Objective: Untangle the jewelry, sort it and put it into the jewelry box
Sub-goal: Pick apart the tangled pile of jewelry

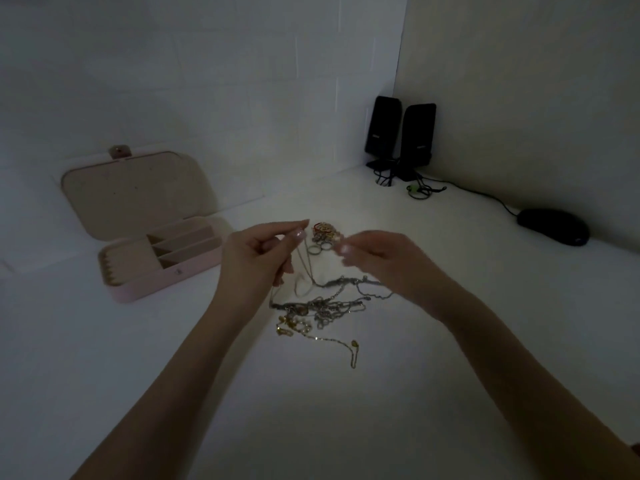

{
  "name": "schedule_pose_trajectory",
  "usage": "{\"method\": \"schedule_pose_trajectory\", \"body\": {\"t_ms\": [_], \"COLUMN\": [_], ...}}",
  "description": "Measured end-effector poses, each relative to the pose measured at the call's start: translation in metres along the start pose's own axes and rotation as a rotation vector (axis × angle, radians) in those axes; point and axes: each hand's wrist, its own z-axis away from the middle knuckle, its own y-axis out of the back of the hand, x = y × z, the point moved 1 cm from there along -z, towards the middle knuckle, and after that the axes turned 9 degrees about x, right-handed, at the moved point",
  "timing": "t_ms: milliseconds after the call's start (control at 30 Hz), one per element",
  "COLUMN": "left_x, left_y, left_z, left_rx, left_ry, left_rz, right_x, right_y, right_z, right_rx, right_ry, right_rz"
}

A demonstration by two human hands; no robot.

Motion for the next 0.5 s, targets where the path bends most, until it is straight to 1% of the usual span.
{"method": "schedule_pose_trajectory", "body": {"t_ms": [100, 167, 233, 300, 333, 367, 400, 433, 467, 500], "left_x": [0.001, 0.0, -0.004, -0.007, -0.009, -0.009, -0.008, -0.007, -0.006, -0.005], "left_y": [-0.003, -0.002, -0.002, -0.005, -0.006, -0.008, -0.011, -0.014, -0.018, -0.021], "left_z": [0.005, 0.007, 0.007, 0.006, 0.006, 0.006, 0.008, 0.01, 0.012, 0.015], "left_rx": [-0.025, -0.049, -0.074, -0.058, -0.056, -0.076, -0.123, -0.187, -0.253, -0.319], "left_ry": [-0.075, -0.116, -0.177, -0.212, -0.179, -0.095, 0.023, 0.137, 0.22, 0.246], "left_rz": [-0.112, -0.167, -0.308, -0.431, -0.416, -0.316, -0.148, 0.034, 0.162, 0.199], "right_x": [-0.014, -0.016, -0.016, -0.016, -0.017, -0.02, -0.024, -0.03, -0.036, -0.042], "right_y": [-0.024, -0.031, -0.033, -0.031, -0.03, -0.028, -0.026, -0.024, -0.02, -0.017], "right_z": [-0.006, -0.008, -0.007, -0.007, -0.007, -0.007, -0.008, -0.01, -0.012, -0.013], "right_rx": [-0.15, -0.206, -0.213, -0.168, -0.123, -0.065, 0.0, 0.067, 0.122, 0.148], "right_ry": [-0.122, -0.141, -0.144, -0.153, -0.152, -0.137, -0.117, -0.099, -0.08, -0.056], "right_rz": [-0.239, -0.342, -0.396, -0.351, -0.303, -0.27, -0.276, -0.317, -0.374, -0.436]}}
